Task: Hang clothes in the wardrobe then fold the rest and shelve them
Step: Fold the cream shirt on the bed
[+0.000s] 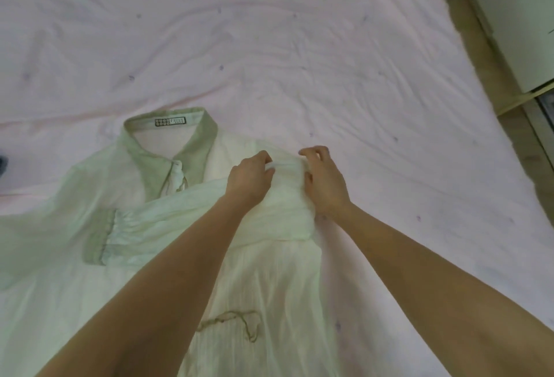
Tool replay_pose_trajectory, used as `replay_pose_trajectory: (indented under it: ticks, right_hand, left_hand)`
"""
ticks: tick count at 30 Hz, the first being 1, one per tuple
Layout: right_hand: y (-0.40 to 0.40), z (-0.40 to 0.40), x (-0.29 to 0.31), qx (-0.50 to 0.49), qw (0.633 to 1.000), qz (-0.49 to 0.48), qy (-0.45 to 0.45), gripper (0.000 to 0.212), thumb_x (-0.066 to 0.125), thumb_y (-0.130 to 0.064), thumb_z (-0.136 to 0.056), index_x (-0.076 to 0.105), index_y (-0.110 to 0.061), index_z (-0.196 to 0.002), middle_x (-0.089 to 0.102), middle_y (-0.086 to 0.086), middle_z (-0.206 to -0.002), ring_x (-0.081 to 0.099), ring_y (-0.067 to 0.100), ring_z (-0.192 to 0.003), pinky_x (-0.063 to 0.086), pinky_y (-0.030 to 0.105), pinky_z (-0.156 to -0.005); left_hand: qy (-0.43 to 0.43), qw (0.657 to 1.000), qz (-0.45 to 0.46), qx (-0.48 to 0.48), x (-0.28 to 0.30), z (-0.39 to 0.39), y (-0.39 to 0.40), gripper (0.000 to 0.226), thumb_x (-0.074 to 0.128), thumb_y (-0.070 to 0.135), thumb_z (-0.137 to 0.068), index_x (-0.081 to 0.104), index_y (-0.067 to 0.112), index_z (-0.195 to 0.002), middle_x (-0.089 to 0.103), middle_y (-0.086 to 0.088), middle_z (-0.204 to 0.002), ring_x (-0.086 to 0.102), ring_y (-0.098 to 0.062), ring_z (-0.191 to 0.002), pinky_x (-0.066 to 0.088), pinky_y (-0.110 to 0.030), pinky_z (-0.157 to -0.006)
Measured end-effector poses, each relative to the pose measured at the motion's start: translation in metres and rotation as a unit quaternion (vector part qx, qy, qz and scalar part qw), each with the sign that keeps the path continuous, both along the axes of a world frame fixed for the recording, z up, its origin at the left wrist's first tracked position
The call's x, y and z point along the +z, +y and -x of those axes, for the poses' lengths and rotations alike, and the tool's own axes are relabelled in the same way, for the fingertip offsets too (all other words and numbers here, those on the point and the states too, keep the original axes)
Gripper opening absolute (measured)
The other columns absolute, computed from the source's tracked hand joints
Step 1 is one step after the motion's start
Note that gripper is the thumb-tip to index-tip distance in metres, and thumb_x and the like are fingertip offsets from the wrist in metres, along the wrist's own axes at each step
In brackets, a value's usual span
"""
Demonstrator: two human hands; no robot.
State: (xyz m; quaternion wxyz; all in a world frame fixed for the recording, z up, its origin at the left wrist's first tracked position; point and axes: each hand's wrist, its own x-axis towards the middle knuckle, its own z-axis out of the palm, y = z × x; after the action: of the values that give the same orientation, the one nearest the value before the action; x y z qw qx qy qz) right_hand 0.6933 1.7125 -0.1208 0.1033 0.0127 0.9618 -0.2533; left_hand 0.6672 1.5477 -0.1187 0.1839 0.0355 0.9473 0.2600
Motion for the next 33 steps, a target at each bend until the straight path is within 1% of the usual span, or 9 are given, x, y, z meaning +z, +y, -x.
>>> replay_pose_trajectory:
  ticks: [6,10,14,17,20,23,27,30,33]
  right_hand:
    - [-0.004,0.036,-0.024,-0.041,0.998,-0.051,-0.015,0.017,0.037,-0.003,-0.09,0.054,-0.003,-0.091,0.056,0.014,-0.094,0.051,0.032,-0.092,0.037,0.036,-0.068]
    - [-0.012,0.02,-0.019,-0.09,0.991,-0.093,0.044,0.029,0.042,-0.006,-0.093,0.051,-0.001,-0.12,0.047,0.017,-0.124,0.047,0.034,-0.108,0.039,0.038,-0.082]
    - [-0.037,-0.033,-0.022,0.075,0.986,-0.096,0.111,0.051,0.038,-0.032,-0.097,0.043,-0.004,-0.139,0.036,0.017,-0.15,0.036,0.033,-0.137,0.031,0.043,-0.109]
    - [-0.031,-0.06,-0.046,0.18,0.972,-0.147,0.04,0.066,0.023,-0.05,-0.097,0.019,-0.013,-0.152,0.013,0.008,-0.16,0.012,0.024,-0.148,0.014,0.042,-0.118]
    - [-0.006,-0.058,-0.063,0.156,0.965,-0.207,-0.046,0.074,0.001,-0.062,-0.089,-0.011,-0.024,-0.151,-0.014,-0.001,-0.159,-0.01,0.016,-0.148,-0.005,0.041,-0.118]
    - [-0.005,-0.055,-0.061,0.162,0.953,-0.249,-0.068,0.076,-0.004,-0.063,-0.087,-0.013,-0.023,-0.152,-0.016,0.0,-0.159,-0.013,0.017,-0.148,-0.016,0.039,-0.116]
    - [-0.041,-0.053,-0.024,0.145,0.957,-0.248,-0.048,0.061,0.018,-0.043,-0.101,0.019,-0.009,-0.151,0.01,0.014,-0.16,0.001,0.025,-0.149,-0.011,0.043,-0.118]
    - [-0.103,-0.043,0.012,0.174,0.965,-0.194,-0.013,0.044,0.031,-0.032,-0.101,0.041,-0.009,-0.138,0.037,0.012,-0.147,0.031,0.026,-0.138,0.01,0.04,-0.118]
    - [-0.185,-0.038,0.037,0.213,0.971,-0.111,-0.012,0.03,0.038,-0.023,-0.099,0.05,-0.008,-0.122,0.054,0.009,-0.122,0.052,0.025,-0.106,0.038,0.035,-0.092]
  left_hand:
    - [0.06,0.995,0.063,-0.046,-0.004,-0.004,-0.016,0.024,0.05,0.008,-0.092,0.045,0.015,-0.115,0.06,-0.003,-0.105,0.056,-0.025,-0.096,0.034,-0.034,-0.084]
    - [0.184,0.969,0.123,-0.106,-0.008,-0.014,-0.029,0.032,0.062,-0.005,-0.075,0.062,0.013,-0.102,0.059,-0.006,-0.113,0.056,-0.03,-0.102,0.038,-0.037,-0.089]
    - [0.248,0.924,0.16,-0.245,-0.024,-0.049,-0.052,0.035,0.052,0.024,-0.089,0.067,0.009,-0.117,0.062,-0.011,-0.127,0.058,-0.032,-0.115,0.036,-0.044,-0.103]
    - [0.056,0.931,0.255,-0.254,-0.031,-0.072,-0.073,0.083,0.001,0.064,-0.087,0.013,0.015,-0.153,0.012,-0.008,-0.16,0.014,-0.027,-0.148,0.003,-0.047,-0.118]
    - [-0.025,0.941,0.268,-0.206,-0.046,-0.072,-0.084,0.101,-0.03,0.082,-0.058,-0.032,0.027,-0.142,-0.034,0.001,-0.152,-0.025,-0.025,-0.144,-0.015,-0.05,-0.116]
    - [-0.033,0.945,0.252,-0.205,-0.05,-0.067,-0.084,0.097,0.001,0.086,-0.073,-0.029,0.027,-0.145,-0.03,0.001,-0.156,-0.024,-0.026,-0.145,-0.012,-0.051,-0.117]
    - [0.023,0.967,0.185,-0.173,-0.016,-0.07,-0.098,0.08,0.028,0.063,-0.094,-0.001,0.019,-0.154,-0.005,-0.004,-0.162,-0.007,-0.023,-0.149,-0.003,-0.044,-0.12]
    - [0.071,0.984,0.136,-0.092,0.022,-0.073,-0.153,0.055,0.04,0.041,-0.098,0.032,0.016,-0.147,0.038,-0.005,-0.148,0.028,-0.023,-0.141,0.009,-0.037,-0.119]
    - [0.072,0.988,0.137,-0.03,0.047,-0.083,-0.236,0.041,0.045,0.03,-0.097,0.05,0.016,-0.135,0.054,-0.004,-0.131,0.047,-0.024,-0.124,0.023,-0.034,-0.112]
